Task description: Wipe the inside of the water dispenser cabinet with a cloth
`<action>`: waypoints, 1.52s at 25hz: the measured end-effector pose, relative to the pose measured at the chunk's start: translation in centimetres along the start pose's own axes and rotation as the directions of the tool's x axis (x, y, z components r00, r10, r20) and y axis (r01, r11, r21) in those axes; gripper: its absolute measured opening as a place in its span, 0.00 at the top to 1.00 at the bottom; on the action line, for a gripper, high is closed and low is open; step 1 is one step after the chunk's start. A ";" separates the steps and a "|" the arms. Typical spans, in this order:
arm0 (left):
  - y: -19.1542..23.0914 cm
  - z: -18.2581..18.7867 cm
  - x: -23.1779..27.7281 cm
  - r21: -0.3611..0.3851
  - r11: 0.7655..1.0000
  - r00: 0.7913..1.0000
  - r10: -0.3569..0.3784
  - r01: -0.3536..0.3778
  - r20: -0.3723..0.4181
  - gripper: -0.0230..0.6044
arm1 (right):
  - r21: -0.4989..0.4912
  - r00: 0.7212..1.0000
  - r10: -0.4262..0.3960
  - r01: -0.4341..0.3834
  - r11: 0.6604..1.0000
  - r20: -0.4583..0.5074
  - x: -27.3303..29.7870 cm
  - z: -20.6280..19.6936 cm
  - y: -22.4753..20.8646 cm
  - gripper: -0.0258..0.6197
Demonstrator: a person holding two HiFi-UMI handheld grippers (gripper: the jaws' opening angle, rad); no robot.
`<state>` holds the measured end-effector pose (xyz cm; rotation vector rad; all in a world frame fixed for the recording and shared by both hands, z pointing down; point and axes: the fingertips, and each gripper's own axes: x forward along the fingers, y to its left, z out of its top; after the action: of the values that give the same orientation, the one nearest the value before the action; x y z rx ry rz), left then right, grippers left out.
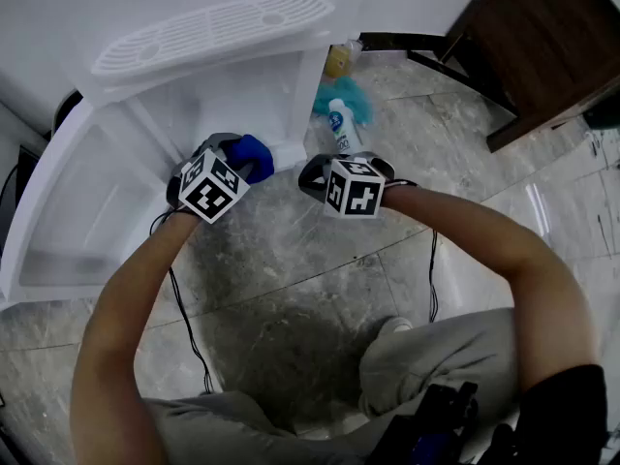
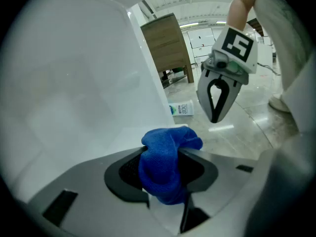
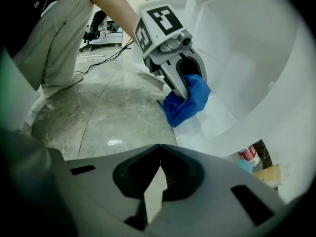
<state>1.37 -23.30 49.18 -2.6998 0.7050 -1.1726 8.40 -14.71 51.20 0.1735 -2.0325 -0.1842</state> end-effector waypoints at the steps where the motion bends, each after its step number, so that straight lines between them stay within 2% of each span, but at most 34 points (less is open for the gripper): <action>1: 0.8 0.0 0.7 0.002 1.000 1.000 0.021 -0.021 -0.006 0.71 | 0.008 1.000 0.004 -0.004 1.000 0.008 0.0 -0.3 -0.1 0.96; 11: 9.9 2.7 6.8 -0.073 0.977 0.980 0.200 -0.198 0.014 0.71 | 0.100 0.998 0.053 -0.055 0.993 0.029 0.9 -4.6 1.0 0.96; 15: 12.6 3.5 8.6 -0.043 0.951 0.952 0.305 -0.306 -0.011 0.71 | 0.147 0.997 0.065 -0.071 0.987 0.046 0.8 -5.3 1.6 0.96; 18: 14.8 3.2 9.1 -0.063 0.929 0.931 0.361 -0.364 -0.054 0.71 | 0.168 0.995 0.071 -0.081 0.982 0.069 0.6 -4.8 1.8 0.96; 25: 14.2 3.6 8.2 0.027 0.907 0.905 0.422 -0.421 -0.051 0.72 | 0.135 0.993 0.077 -0.089 0.987 0.089 0.7 -3.5 2.0 0.96; 29: 12.0 4.2 7.8 0.142 0.878 0.884 0.466 -0.457 -0.035 0.72 | 0.107 0.993 0.081 -0.090 0.990 0.087 1.1 -2.8 1.7 0.96; 30: 11.8 4.3 7.9 0.151 0.879 0.887 0.461 -0.452 -0.031 0.72 | 0.103 0.993 0.080 -0.089 0.991 0.090 1.2 -2.4 1.6 0.96; 34: 12.5 3.7 8.6 0.105 0.915 0.917 0.396 -0.391 -0.039 0.72 | 0.092 0.990 0.087 -0.097 0.991 0.110 1.2 -1.1 1.7 0.96; 38: 14.4 3.3 9.3 0.053 0.924 0.922 0.382 -0.379 -0.059 0.72 | 0.062 0.990 0.119 -0.124 0.990 0.082 1.0 -2.1 3.5 0.96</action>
<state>3.91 -40.57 49.00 -2.3479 1.1392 -1.1632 9.64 -11.64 53.72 0.0850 -2.1213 -0.0470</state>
